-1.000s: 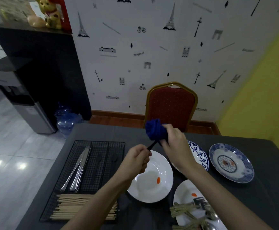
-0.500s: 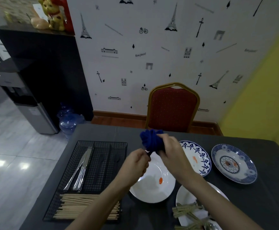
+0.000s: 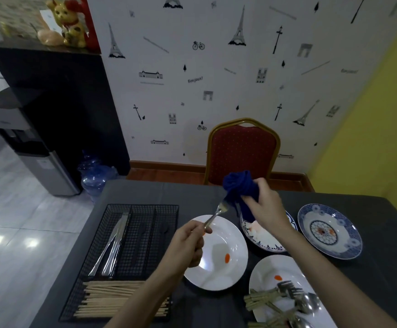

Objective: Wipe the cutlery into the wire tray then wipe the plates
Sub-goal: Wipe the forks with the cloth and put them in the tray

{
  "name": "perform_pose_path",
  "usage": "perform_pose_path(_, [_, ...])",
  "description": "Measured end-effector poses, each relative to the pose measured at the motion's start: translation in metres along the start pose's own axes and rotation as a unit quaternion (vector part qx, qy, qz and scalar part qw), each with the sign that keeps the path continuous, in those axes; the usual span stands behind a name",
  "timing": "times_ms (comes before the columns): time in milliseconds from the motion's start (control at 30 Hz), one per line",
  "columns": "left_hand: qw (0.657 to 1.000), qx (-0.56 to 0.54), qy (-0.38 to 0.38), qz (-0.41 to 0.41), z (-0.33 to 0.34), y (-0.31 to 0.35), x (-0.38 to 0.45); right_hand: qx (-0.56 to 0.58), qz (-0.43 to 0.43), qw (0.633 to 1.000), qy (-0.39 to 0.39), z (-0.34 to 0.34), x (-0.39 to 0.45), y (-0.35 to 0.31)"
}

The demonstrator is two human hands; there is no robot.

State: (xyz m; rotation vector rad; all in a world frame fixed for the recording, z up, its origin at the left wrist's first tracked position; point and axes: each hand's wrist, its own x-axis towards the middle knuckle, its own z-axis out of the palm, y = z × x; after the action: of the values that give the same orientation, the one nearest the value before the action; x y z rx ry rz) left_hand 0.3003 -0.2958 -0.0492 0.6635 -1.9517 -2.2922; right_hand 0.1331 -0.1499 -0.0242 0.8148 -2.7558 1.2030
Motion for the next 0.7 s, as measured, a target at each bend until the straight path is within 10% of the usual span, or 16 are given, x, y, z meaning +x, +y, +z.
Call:
perform_pose_path(400, [0.990, 0.133, 0.030, 0.035, 0.014, 0.019, 0.015, -0.129, -0.201, 0.970, -0.041, 0.019, -0.029, -0.012])
perform_pose_path(700, [0.991, 0.125, 0.034, 0.038, 0.016, 0.029, 0.021, -0.070, -0.123, 0.990, -0.010, 0.020, -0.028, -0.002])
